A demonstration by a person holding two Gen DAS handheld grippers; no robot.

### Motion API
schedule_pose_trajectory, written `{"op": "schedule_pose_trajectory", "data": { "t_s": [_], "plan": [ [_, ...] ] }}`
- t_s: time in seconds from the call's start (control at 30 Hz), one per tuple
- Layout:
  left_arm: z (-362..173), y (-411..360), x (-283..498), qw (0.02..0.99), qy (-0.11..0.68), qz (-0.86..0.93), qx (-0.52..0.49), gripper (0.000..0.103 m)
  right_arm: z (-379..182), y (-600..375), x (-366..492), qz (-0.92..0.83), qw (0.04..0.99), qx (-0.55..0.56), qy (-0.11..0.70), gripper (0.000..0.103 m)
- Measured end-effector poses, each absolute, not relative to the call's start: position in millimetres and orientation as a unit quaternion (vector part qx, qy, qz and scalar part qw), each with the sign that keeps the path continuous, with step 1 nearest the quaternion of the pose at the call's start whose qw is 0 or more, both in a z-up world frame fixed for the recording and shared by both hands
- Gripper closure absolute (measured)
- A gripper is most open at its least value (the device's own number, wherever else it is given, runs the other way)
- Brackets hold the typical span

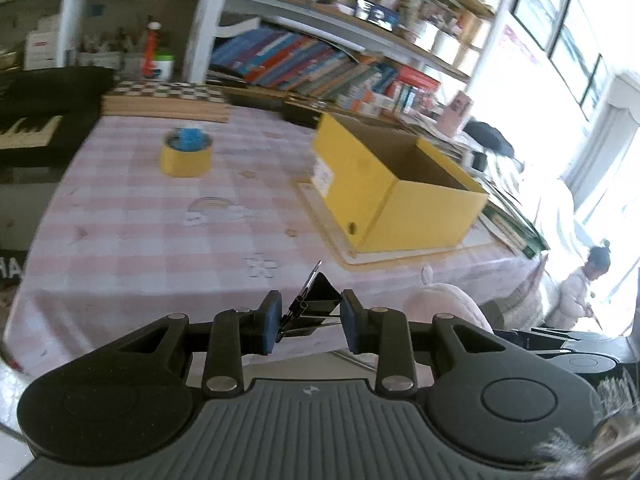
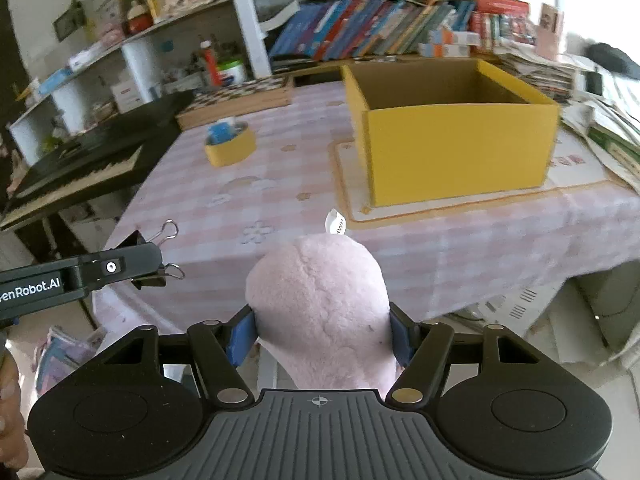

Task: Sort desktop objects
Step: 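Carry the pig and binder clip with both tools to the yellow box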

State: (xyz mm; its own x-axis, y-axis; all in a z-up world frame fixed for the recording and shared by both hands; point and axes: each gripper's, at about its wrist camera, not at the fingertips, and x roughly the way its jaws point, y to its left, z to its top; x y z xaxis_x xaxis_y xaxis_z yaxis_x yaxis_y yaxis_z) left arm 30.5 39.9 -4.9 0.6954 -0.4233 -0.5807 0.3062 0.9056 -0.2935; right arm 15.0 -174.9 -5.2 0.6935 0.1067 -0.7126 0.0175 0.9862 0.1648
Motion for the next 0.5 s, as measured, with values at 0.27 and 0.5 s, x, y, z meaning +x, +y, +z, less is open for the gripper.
{"op": "schedule_pose_trajectory", "data": {
  "t_s": [0.27,0.5],
  "plan": [
    [-5.0,-2.6,38.8,0.903,0.341,-0.255,-0.065,0.073,-5.1,-210.6,4.1,-0.027,0.915,0.100,0.389,0.036],
    [-4.8,-29.0,48.1,0.897,0.341,-0.275,-0.062,0.073,-1.6,-232.9,3.6,-0.048,0.915,0.105,0.386,0.036]
  ]
}}
